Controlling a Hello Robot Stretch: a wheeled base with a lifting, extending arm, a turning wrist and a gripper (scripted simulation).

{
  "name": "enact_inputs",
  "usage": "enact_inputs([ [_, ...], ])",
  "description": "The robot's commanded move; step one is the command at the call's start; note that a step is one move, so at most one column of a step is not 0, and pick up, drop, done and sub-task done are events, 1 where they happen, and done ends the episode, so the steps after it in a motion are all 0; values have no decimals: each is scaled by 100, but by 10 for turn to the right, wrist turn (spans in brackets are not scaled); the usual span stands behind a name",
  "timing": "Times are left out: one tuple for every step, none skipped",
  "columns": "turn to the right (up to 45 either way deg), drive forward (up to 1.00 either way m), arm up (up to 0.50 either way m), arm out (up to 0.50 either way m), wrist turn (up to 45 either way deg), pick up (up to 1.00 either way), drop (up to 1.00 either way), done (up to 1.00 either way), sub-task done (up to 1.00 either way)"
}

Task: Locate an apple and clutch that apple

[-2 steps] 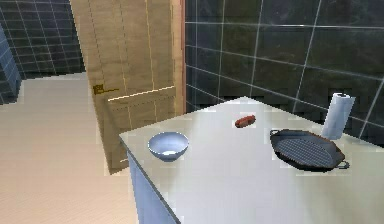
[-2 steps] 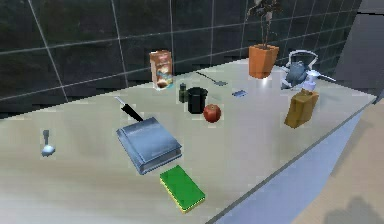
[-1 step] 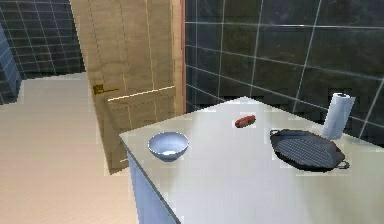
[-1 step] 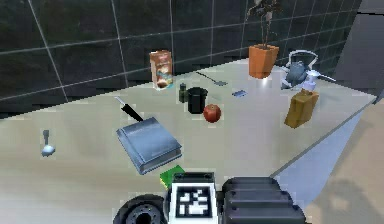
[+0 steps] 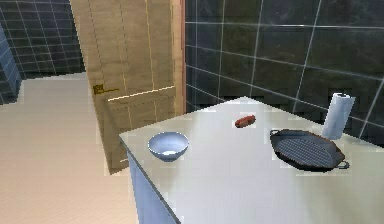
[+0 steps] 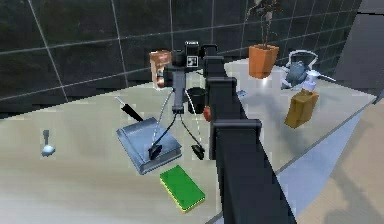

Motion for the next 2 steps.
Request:
enact_inputs([
  [0,0,0,0,450,0,0,0,0],
  [0,0,0,0,450,0,0,0,0],
])
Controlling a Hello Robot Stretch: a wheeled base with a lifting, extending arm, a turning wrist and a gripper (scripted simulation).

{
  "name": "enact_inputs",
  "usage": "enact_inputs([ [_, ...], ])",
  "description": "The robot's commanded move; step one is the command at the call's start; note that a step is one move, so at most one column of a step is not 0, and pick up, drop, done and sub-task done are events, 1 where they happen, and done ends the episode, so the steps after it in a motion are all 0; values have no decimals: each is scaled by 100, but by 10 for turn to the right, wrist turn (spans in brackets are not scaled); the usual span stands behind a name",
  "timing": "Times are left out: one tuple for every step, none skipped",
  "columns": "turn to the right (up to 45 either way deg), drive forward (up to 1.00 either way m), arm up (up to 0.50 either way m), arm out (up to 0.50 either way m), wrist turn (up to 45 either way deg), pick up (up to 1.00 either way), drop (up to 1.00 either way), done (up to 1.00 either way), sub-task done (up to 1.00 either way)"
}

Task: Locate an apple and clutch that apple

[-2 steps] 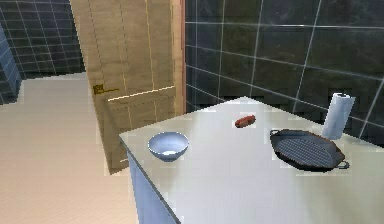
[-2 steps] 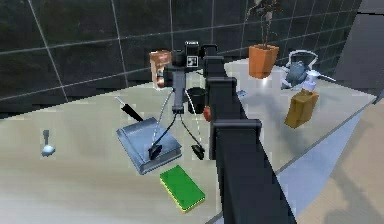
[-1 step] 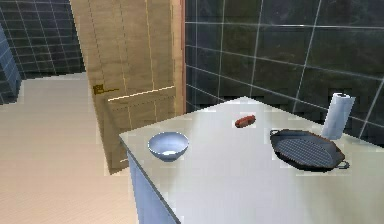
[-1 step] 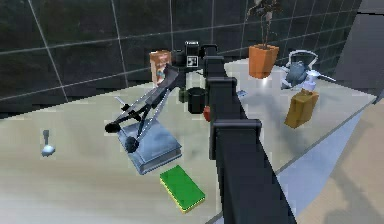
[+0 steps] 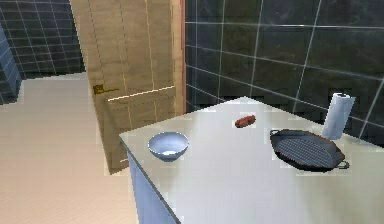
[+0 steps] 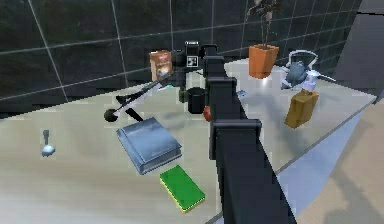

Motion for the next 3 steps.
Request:
enact_inputs([
  [0,0,0,0,450,0,0,0,0],
  [0,0,0,0,450,0,0,0,0],
  [0,0,0,0,330,0,0,0,0],
])
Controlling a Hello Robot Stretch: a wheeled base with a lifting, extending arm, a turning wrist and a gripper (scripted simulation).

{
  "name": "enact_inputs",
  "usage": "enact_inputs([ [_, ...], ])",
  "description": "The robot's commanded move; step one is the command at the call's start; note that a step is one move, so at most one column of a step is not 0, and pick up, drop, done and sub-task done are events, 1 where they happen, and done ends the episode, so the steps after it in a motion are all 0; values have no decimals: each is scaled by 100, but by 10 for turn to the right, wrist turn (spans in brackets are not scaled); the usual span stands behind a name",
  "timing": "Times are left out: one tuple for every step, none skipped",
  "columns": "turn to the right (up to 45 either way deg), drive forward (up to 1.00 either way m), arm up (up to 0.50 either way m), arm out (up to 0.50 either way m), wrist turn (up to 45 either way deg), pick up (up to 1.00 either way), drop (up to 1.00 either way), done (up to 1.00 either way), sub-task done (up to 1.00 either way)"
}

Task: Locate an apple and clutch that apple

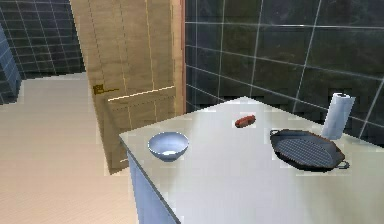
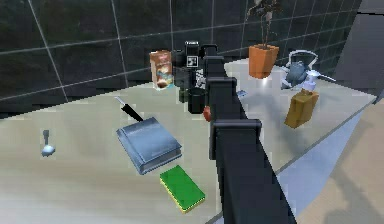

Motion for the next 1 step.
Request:
enact_inputs([
  [0,0,-12,0,0,0,0,0,0],
])
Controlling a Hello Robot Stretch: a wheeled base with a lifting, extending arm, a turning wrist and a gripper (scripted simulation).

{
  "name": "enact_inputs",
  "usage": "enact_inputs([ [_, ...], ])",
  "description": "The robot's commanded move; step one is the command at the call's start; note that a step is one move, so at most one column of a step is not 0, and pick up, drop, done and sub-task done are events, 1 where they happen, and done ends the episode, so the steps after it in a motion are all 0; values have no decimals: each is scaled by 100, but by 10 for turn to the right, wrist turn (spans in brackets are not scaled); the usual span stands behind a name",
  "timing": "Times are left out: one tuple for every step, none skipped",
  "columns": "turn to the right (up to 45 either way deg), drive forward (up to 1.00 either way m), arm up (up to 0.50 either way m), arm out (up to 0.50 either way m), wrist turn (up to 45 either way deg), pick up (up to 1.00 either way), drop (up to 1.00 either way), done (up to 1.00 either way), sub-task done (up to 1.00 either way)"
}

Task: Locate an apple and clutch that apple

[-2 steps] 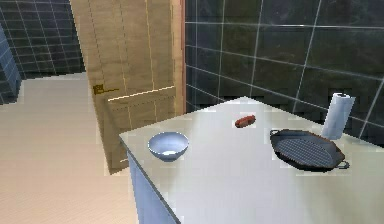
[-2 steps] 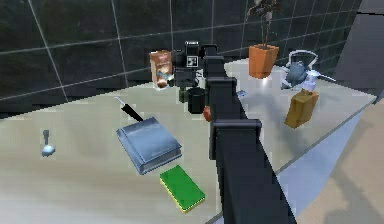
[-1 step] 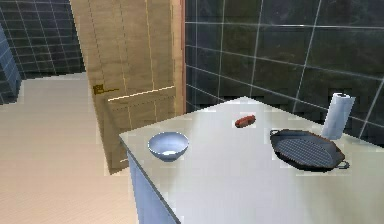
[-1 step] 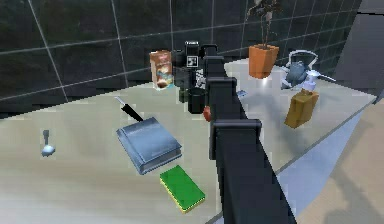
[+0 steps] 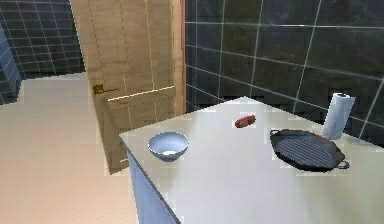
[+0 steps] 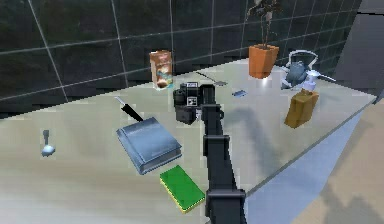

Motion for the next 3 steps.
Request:
enact_inputs([
  [0,0,0,0,0,100,0,0,0],
  [0,0,10,0,0,0,0,0,0],
  [0,0,0,0,0,0,0,100,0],
])
